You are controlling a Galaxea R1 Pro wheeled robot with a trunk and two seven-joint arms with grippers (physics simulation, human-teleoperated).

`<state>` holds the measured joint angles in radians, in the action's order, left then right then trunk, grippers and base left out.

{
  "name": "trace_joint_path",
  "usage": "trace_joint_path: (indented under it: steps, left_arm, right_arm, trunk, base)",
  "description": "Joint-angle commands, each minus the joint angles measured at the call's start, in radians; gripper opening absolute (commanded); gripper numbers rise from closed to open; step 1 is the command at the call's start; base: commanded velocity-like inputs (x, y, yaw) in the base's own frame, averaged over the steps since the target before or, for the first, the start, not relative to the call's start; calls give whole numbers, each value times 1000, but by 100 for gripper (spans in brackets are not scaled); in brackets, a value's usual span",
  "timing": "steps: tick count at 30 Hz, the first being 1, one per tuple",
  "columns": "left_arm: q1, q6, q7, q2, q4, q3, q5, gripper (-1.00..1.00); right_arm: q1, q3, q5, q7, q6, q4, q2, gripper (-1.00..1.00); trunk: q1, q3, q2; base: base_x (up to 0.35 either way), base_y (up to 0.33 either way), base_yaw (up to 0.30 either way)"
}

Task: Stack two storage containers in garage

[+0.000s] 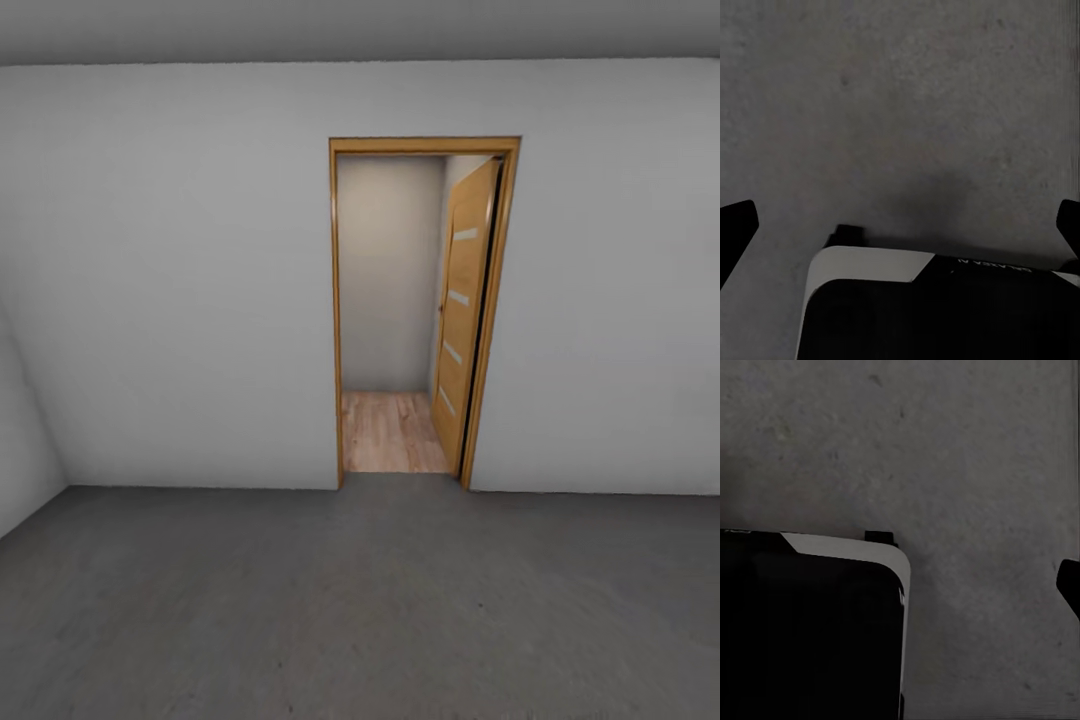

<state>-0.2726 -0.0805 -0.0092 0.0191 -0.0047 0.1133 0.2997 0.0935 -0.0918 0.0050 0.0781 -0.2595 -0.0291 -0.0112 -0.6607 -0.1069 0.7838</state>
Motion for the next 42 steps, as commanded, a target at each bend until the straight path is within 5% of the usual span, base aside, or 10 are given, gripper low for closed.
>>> trace_joint_path:
  steps: [1,28,42]
  left_arm:
    - [-1,-3,-2,0,1,9,10,100]
    - [72,-8,5,-39,3,9,17,100]
    - [72,-1,5,-39,3,9,18,100]
  right_arm:
    - [2,-8,1,5,-5,-3,0,100]
    - [2,-8,-2,6,-6,-3,-2,100]
    - [2,-8,-1,6,-6,-3,-3,100]
  trunk:
    - [0,-2,1]
    - [0,-2,1]
    - [0,-2,1]
  base:
    - [0,0,-287]
    - [0,0,-287]
    - [164,0,-57]
